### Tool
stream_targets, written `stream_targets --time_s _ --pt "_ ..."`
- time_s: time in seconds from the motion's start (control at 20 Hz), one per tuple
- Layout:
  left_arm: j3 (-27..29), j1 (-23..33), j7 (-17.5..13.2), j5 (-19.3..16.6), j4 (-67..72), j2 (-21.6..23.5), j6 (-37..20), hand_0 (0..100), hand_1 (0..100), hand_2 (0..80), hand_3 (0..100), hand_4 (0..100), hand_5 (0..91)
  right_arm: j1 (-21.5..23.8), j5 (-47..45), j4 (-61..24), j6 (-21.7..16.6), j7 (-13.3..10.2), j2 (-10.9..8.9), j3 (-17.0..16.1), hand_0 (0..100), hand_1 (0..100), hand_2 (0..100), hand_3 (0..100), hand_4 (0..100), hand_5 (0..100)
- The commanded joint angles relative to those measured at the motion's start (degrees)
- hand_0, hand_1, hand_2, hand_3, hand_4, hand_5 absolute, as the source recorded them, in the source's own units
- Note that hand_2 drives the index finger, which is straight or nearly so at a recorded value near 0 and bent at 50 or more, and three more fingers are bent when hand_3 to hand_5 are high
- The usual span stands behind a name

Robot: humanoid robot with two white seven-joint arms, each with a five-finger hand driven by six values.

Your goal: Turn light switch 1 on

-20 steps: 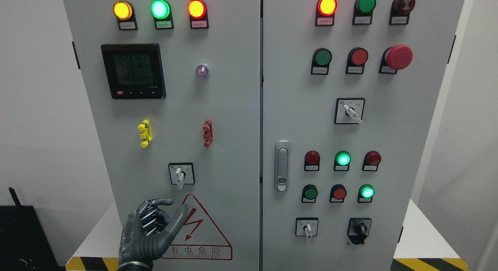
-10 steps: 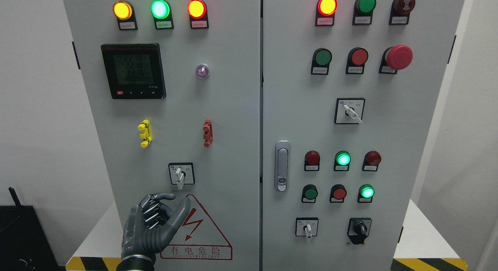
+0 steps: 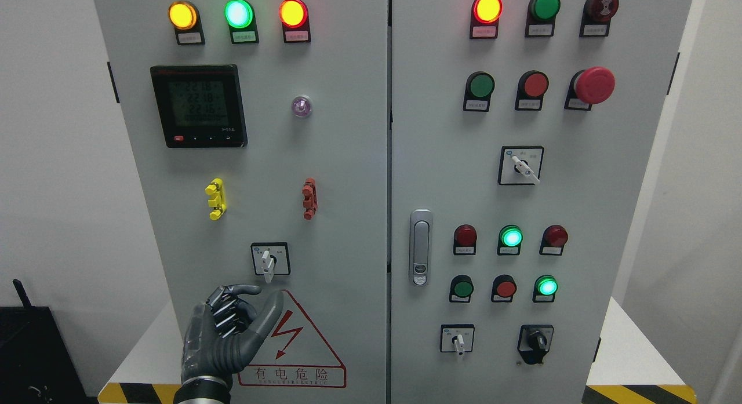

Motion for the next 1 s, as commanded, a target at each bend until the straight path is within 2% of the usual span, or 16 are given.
stream_targets --time_s 0.0,0.95 --pt "1.39 -0.74 0.09 -0.02 1.12 -0.23 0.05 9 77 50.7 87 90 73.1 0.00 -1.41 0.00 0.01 0.03 0.00 0.00 0 0 0 0 0 0" --pt "2.18 -4.08 0.09 -0.02 3.41 -0.67 1.98 10 77 50.5 87 91 72.9 0.00 -1.41 0.00 -0.07 0.03 0.00 0.00 0 0 0 0 0 0"
